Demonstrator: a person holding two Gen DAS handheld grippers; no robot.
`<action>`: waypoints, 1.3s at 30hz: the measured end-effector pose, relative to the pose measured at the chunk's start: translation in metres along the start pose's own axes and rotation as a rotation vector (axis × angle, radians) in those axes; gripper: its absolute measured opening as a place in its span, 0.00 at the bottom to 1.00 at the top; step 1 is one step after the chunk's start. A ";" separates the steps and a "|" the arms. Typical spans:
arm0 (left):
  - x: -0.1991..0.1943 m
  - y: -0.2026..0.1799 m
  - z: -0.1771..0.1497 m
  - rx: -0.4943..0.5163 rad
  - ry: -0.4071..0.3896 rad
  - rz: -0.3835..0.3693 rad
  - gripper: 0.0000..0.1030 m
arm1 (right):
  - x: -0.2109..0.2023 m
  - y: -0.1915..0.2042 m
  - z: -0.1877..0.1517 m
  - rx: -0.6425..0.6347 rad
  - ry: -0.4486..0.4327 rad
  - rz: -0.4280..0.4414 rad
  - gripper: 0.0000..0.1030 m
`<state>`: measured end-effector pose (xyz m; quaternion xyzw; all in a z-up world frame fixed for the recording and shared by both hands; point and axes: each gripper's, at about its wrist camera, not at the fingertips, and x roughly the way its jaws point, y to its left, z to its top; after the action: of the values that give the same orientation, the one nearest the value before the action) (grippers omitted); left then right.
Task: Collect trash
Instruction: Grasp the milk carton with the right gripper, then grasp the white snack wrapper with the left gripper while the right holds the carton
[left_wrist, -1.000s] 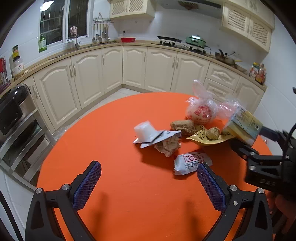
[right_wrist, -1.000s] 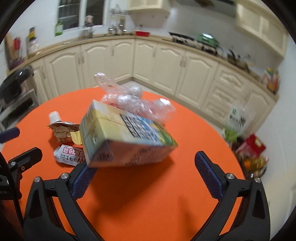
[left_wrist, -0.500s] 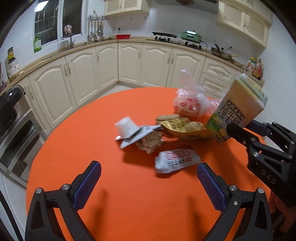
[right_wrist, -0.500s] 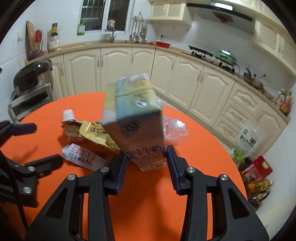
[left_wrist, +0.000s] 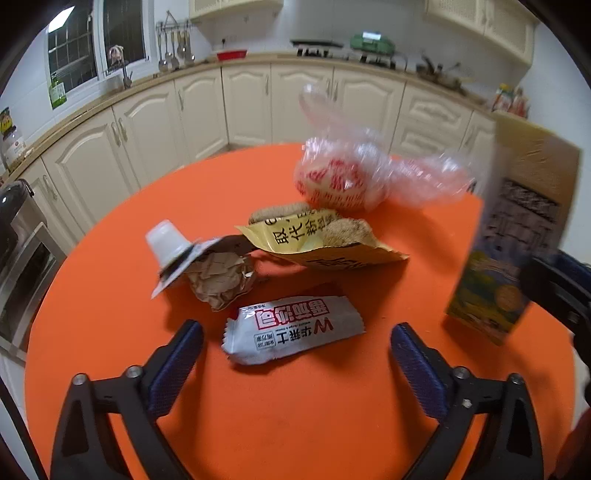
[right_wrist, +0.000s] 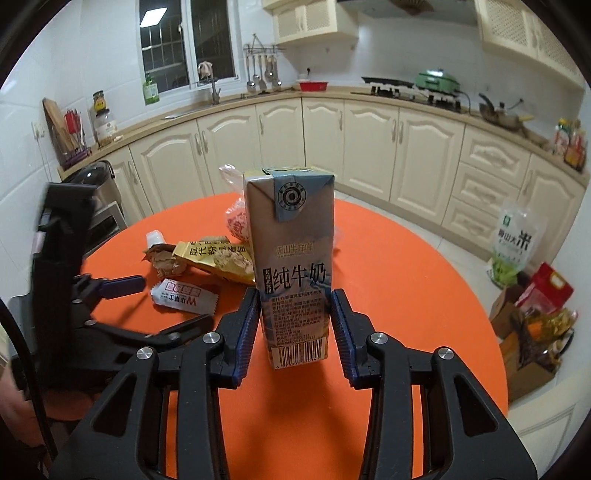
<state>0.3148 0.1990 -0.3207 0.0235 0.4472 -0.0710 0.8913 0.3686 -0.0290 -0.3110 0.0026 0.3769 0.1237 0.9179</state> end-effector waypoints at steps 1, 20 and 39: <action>0.003 -0.002 0.000 -0.001 0.005 0.007 0.89 | 0.001 -0.002 -0.001 0.005 0.008 0.009 0.35; -0.008 0.023 -0.017 -0.070 -0.044 -0.075 0.15 | 0.036 -0.017 0.001 0.084 0.096 0.141 0.35; -0.009 0.034 -0.005 -0.089 -0.049 -0.054 0.26 | 0.026 -0.017 -0.004 0.109 0.098 0.136 0.35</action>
<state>0.3104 0.2344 -0.3177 -0.0299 0.4283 -0.0759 0.9000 0.3875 -0.0404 -0.3335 0.0719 0.4264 0.1648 0.8865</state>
